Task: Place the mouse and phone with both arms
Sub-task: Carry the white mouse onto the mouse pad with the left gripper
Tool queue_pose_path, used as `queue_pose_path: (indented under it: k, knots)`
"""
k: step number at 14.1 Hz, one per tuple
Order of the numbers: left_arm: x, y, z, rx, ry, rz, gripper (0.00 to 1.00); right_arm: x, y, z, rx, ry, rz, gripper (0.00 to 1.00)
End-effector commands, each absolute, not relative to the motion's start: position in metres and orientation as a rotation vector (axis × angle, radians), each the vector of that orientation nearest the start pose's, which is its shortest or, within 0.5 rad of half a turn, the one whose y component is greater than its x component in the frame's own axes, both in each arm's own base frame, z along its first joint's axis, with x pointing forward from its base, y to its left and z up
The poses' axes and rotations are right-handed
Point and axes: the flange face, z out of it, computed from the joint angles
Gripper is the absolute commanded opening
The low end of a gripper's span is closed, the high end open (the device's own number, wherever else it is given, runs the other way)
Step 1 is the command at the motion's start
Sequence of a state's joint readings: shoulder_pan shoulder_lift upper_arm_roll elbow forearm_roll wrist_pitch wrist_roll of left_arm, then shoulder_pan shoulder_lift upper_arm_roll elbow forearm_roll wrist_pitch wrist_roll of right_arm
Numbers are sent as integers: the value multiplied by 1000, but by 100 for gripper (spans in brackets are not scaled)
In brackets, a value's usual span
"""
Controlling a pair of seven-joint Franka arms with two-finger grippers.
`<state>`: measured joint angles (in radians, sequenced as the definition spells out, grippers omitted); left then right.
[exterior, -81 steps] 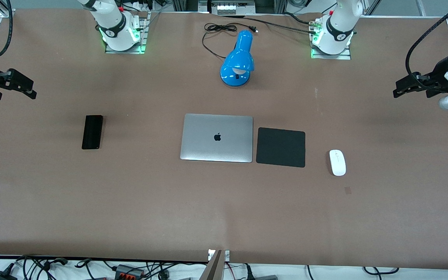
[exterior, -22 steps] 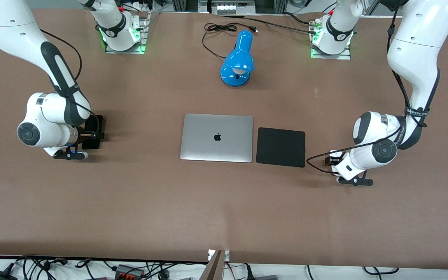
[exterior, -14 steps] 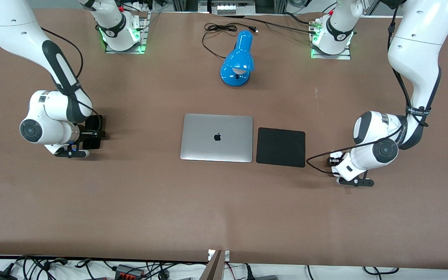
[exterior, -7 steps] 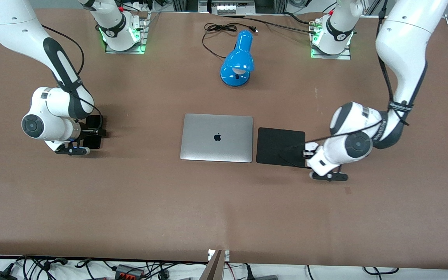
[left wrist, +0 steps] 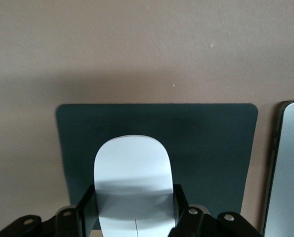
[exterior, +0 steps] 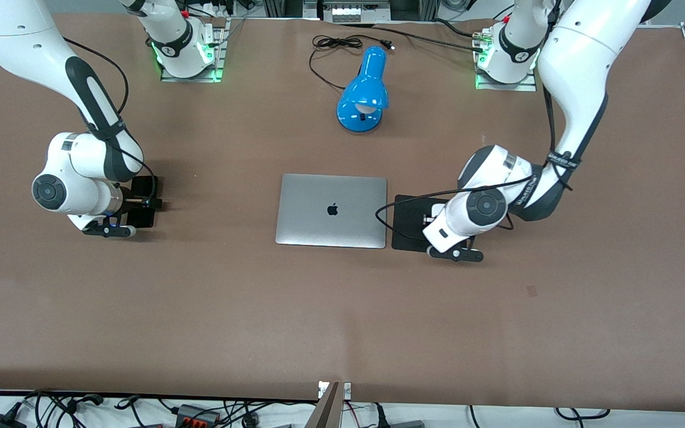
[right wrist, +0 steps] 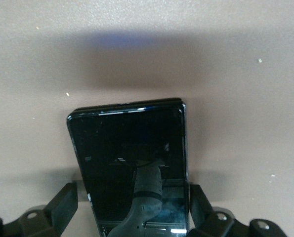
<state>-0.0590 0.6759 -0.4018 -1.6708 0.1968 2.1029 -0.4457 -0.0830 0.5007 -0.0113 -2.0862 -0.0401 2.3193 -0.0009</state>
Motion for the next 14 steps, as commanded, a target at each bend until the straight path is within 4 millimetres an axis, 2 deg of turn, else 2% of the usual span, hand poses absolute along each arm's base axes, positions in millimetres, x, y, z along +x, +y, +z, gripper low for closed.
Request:
queue_pose_path:
  k: [1, 2, 3, 4, 6, 9, 11, 14]
  knots:
    - [608, -264, 210, -3118, 122, 301, 46, 543, -54, 167, -3123, 134, 408, 100]
    - [609, -264, 206, -3131, 122, 280, 46, 542, -54, 167, -3122, 134, 413, 100]
    - [610, -264, 202, -3136, 139, 274, 46, 542, -54, 166, -3122, 134, 416, 95]
    - [611, -263, 199, -3134, 149, 266, 46, 542, -55, 166, -3121, 134, 418, 79]
    - [610, -263, 196, -3120, 170, 260, 46, 542, -55, 167, -3121, 134, 421, 54]
    - [610, -264, 189, -3116, 179, 259, 46, 540, -54, 167, -3118, 120, 444, 35]
    - [610, -263, 189, -3117, 171, 258, 50, 540, -54, 168, -3115, 108, 454, 27]
    - [611, -259, 188, -3115, 150, 264, 71, 543, -52, 179, -3115, 100, 456, 27]
